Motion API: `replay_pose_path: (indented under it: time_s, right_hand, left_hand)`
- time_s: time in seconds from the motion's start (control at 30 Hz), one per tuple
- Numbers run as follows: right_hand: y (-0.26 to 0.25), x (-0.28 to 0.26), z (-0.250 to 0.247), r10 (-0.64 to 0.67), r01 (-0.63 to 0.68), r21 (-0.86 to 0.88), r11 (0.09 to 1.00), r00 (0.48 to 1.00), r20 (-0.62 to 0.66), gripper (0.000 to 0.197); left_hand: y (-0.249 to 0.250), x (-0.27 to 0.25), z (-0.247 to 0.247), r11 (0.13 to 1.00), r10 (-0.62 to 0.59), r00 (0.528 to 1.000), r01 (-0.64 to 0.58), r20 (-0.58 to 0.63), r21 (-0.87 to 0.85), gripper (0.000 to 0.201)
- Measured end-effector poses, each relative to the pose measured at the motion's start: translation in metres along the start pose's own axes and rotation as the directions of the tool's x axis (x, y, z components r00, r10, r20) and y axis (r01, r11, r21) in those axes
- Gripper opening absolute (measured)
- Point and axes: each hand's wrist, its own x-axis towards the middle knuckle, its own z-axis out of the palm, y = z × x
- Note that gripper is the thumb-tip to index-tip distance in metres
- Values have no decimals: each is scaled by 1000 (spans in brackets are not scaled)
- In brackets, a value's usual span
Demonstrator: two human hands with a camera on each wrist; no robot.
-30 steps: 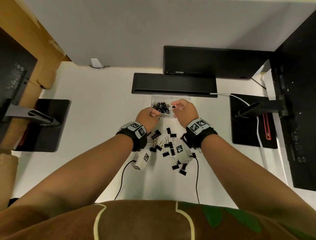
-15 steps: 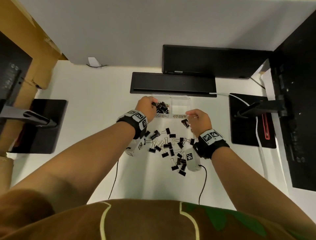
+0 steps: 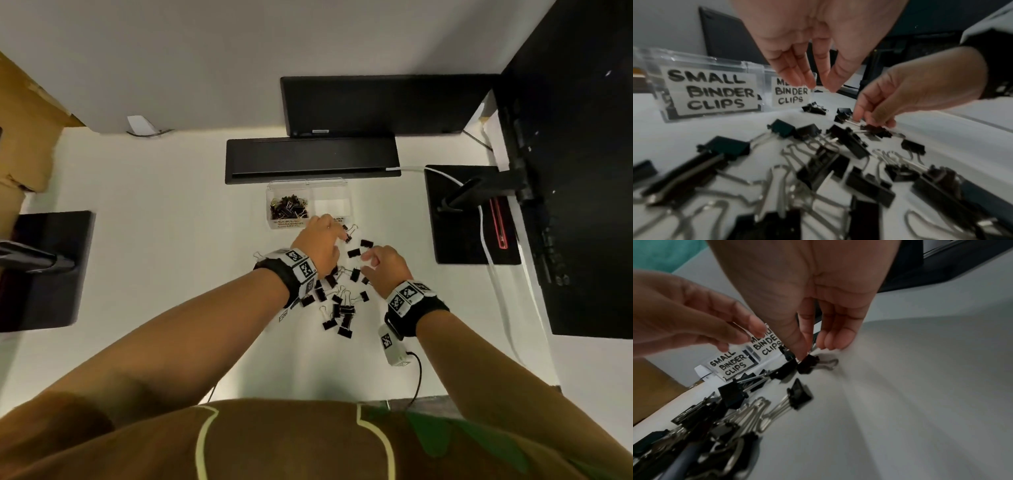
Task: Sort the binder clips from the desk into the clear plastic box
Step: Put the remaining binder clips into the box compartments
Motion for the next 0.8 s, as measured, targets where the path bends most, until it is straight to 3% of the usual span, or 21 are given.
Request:
replay_pose_path:
  time_s: [0.1, 0.27, 0.5, 0.67, 0.8]
  right_hand:
    - [2, -1, -3, -24, 24, -5, 1000, 1000, -9, 15]
    - [-4, 7, -13, -72, 71, -13, 997, 997, -21, 24]
    - [-23, 32, -9, -219, 220, -82, 972, 976, 24, 44]
    - [-21, 39, -12, -183, 192, -134, 972, 980, 77, 39]
    - [-16, 31, -25, -144, 146, -32, 989, 989, 39, 33]
  left_hand:
    - [3, 0, 10, 1000, -24, 995, 23, 101, 6, 46]
    - [3, 6, 13, 993, -10, 956, -24, 294, 113, 82]
    - [-2, -3, 15, 995, -94, 978, 100, 187, -23, 68]
    - [-15, -12, 12, 986, -160, 961, 168, 224, -19, 76]
    - [-23, -20, 11, 973, -217, 966, 225, 139, -45, 65]
